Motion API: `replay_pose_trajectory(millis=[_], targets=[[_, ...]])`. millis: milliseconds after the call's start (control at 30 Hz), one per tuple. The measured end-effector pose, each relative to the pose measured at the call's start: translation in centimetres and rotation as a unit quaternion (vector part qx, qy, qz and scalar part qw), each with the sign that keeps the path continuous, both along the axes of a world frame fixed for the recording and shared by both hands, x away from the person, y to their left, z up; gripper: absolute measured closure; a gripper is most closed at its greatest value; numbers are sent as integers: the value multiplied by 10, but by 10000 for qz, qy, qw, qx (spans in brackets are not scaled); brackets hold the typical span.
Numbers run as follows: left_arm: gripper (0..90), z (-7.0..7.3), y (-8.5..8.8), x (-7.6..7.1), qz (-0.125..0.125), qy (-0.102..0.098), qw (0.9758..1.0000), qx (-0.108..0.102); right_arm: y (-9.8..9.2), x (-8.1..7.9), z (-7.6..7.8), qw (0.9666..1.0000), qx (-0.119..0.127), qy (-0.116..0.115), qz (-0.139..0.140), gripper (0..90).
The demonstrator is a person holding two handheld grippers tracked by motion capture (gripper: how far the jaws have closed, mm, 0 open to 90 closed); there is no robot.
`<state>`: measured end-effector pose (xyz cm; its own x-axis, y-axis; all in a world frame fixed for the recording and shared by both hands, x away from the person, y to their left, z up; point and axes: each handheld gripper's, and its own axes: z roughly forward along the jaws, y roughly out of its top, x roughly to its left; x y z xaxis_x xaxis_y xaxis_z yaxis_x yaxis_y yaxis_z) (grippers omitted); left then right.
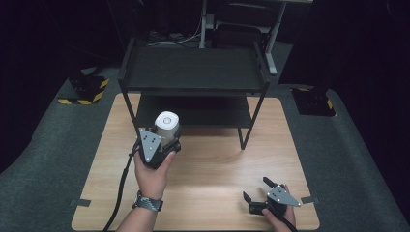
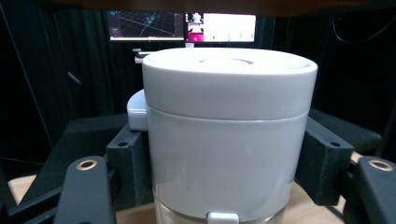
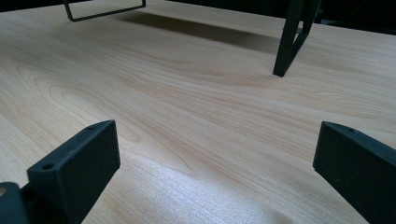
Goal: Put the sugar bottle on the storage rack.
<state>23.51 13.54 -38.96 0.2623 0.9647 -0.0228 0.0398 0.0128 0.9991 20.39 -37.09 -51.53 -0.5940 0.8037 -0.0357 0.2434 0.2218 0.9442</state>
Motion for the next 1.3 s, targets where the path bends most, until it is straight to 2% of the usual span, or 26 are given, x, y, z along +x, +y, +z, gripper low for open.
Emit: replay_pose_trajectory(millis=[167, 533, 833, 1300], targets=[[310, 7, -4, 15, 60, -31, 10000, -16, 0, 0, 0, 10000, 13, 1, 3, 3], [310, 5, -10, 46, 217, -212, 9995, -31, -2, 0, 0, 10000, 20, -4, 33, 3], [310, 6, -19, 68, 320, -218, 9992, 27, -3, 1, -1, 10000, 26, -20, 69, 3], [309, -3, -28, 97, 592, -219, 9980, 41, -3, 0, -1, 10000, 25, -36, 89, 3]])
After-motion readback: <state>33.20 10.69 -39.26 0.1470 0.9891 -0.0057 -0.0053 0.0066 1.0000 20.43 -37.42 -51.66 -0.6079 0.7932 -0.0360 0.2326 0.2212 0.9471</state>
